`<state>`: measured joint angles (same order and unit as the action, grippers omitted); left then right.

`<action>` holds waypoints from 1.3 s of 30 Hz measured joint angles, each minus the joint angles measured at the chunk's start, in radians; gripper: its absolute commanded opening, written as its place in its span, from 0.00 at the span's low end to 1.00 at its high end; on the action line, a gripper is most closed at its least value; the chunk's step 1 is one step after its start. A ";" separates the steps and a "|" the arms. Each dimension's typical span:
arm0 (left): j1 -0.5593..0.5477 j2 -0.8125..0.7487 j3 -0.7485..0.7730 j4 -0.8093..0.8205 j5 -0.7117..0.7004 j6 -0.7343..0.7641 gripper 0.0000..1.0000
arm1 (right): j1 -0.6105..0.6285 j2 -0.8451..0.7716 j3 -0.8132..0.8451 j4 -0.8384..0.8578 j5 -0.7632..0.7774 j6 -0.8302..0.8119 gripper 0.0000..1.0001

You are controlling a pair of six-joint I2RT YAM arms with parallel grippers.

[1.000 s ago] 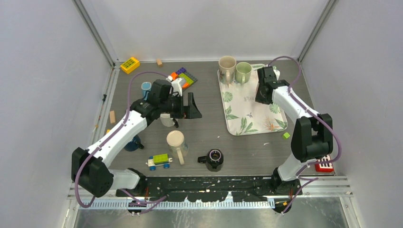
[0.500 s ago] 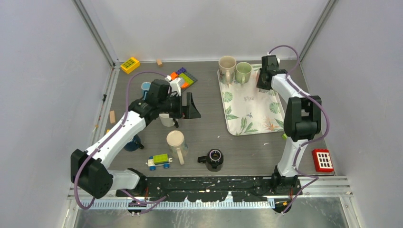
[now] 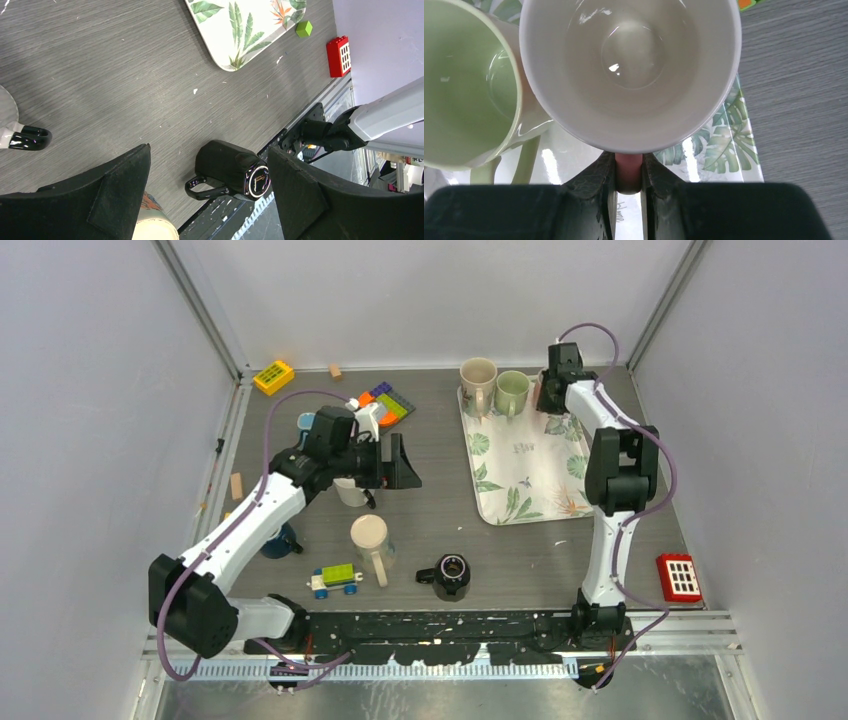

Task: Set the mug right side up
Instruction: Place the cup on the tray.

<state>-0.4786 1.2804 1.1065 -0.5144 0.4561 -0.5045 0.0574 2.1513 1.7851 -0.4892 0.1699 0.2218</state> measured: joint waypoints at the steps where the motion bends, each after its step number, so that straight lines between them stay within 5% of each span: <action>1: 0.002 0.000 0.000 0.000 0.002 0.000 0.88 | 0.000 0.012 0.016 -0.013 -0.002 -0.003 0.03; 27: 0.019 0.000 -0.003 0.001 0.027 -0.003 0.88 | -0.001 0.093 0.182 -0.121 -0.004 -0.007 0.49; 39: 0.014 -0.011 -0.026 0.001 0.014 -0.002 0.89 | 0.008 -0.187 -0.096 -0.137 0.021 0.112 0.89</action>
<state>-0.4644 1.2694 1.0805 -0.5133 0.4698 -0.5060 0.0658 1.9648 1.6890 -0.6258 0.1913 0.3336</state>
